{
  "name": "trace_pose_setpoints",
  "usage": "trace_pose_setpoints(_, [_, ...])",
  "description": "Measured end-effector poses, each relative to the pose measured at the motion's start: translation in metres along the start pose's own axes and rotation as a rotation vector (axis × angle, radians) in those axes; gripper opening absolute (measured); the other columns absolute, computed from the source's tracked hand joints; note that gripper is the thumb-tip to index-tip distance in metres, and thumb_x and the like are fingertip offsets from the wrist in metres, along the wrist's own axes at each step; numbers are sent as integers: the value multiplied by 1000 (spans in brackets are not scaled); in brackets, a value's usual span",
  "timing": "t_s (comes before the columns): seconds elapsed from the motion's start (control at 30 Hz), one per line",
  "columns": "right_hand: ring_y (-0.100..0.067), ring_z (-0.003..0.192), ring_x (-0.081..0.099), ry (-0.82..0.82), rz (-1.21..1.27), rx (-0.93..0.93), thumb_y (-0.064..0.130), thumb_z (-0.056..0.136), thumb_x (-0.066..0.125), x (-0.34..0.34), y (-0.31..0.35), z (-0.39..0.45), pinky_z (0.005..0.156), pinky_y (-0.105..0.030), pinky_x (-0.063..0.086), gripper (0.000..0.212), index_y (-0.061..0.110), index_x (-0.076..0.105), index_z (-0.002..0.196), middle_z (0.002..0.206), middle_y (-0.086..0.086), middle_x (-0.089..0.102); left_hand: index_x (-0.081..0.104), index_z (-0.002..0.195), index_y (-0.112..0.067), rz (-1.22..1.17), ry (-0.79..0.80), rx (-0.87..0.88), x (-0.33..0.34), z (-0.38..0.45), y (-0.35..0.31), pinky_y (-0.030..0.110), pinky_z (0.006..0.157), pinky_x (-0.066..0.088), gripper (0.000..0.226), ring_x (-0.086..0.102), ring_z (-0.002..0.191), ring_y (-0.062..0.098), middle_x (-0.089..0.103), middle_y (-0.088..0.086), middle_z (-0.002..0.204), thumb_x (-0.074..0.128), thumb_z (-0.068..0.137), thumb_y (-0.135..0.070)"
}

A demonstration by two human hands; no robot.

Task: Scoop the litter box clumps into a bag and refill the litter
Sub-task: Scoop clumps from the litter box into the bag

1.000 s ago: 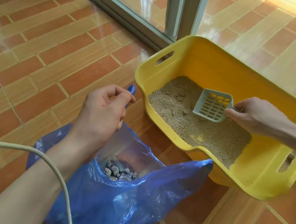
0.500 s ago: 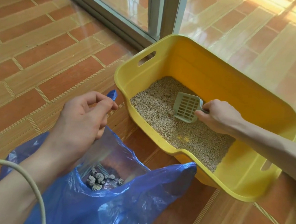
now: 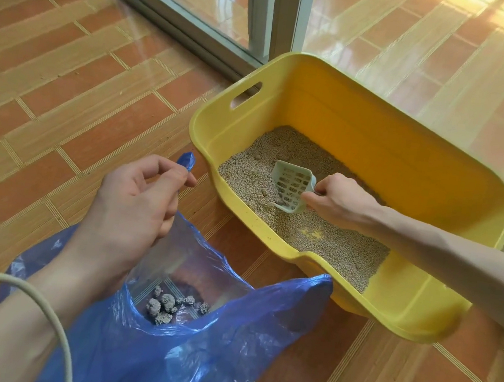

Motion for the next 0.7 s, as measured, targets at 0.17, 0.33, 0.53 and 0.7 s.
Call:
trace_pose_setpoints(0.17, [1, 26, 40, 9, 153, 78, 26, 101, 56, 13, -3, -5, 29, -14, 27, 26, 8, 73, 94, 64, 6, 59, 64, 92, -8, 8, -1, 3, 2, 0, -1, 17, 38, 19, 21, 21, 40, 8, 30, -10, 50, 51, 104, -19])
trace_pose_setpoints(0.33, [-4, 38, 44, 27, 457, 181, 30, 98, 61, 31, -14, -8, 37, -20, 36, 26, 8, 74, 95, 56, 9, 60, 64, 90, -9, -1, -4, -7, 2, -1, -1, 17, 37, 20, 22, 21, 40, 6, 30, -10, 49, 51, 105, -20])
trace_pose_setpoints(0.53, [-3, 42, 47, -63, 528, 127, 34, 99, 60, 26, -19, -21, 40, -21, 38, 27, 13, 74, 90, 62, 8, 63, 64, 91, -9, 1, -4, -3, -1, -2, -2, 17, 37, 20, 22, 22, 40, 7, 31, -11, 49, 51, 105, -20])
trace_pose_setpoints(0.7, [-10, 46, 40, -40, 714, 147, 34, 99, 62, 23, -24, -33, 41, -22, 31, 34, 3, 75, 93, 56, 5, 55, 64, 90, -10, -11, -4, -2, -2, -2, -3, 17, 37, 20, 22, 22, 39, 6, 32, -11, 48, 51, 105, -18])
Point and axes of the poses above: each hand's wrist, its own z-axis towards the middle knuckle, its own x-axis out of the palm, y = z × x, the point moved 4 cm from there along z, towards the middle knuckle
